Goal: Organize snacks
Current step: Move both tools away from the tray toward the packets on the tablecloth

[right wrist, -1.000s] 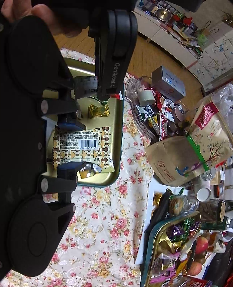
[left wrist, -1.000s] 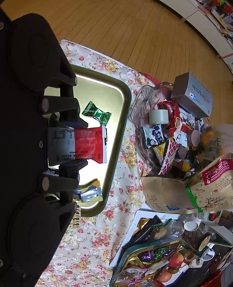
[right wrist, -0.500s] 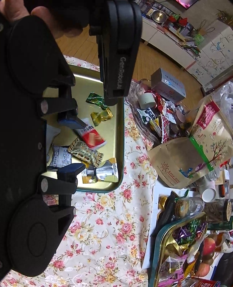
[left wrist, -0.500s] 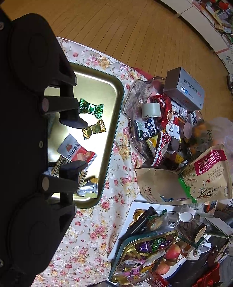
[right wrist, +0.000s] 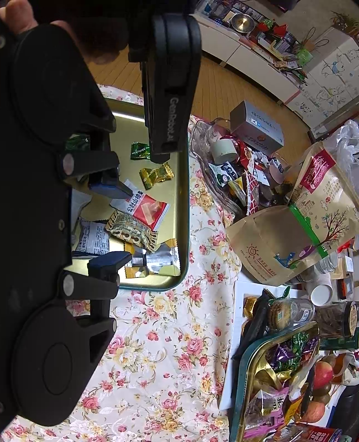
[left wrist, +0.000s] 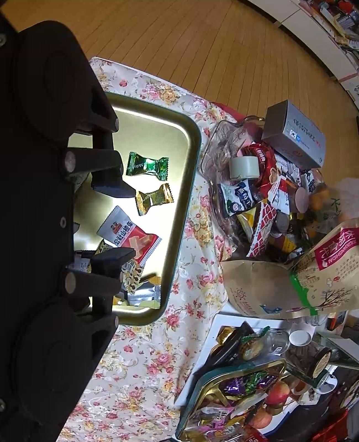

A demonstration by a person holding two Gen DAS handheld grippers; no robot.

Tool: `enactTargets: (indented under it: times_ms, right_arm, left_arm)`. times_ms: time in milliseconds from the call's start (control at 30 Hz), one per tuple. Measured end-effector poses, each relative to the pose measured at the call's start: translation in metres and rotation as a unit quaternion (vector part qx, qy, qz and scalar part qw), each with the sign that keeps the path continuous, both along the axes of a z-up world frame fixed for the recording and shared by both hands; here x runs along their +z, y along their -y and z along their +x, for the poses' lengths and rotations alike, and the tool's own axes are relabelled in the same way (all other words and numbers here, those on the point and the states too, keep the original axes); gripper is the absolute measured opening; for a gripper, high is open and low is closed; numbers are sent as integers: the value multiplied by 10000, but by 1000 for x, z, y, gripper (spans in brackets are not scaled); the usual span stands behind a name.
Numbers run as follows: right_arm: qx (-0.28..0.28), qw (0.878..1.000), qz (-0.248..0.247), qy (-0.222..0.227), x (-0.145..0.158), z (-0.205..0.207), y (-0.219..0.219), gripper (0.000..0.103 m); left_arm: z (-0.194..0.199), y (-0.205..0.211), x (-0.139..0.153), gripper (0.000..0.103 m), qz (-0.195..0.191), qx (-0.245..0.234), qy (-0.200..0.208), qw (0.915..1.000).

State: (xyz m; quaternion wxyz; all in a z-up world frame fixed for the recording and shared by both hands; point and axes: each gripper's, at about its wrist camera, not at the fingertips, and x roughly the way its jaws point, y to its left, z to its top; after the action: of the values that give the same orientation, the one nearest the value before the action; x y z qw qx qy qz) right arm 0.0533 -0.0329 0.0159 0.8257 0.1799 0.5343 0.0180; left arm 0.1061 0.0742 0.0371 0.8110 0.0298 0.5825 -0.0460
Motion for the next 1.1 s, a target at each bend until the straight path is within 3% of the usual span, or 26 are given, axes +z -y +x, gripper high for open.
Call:
enactTargets:
  times_ms: [567,1100]
  right_arm:
    - [-259,9980,-402,-415,-14,-15,39,45]
    - [-856,9933,-519,-586,-16,-47,102,45]
  left_arm:
    - [-10,48,-1,49,-49,-508,-234,9984]
    - [-29,123,5,49,-213,-1144,-286,9928]
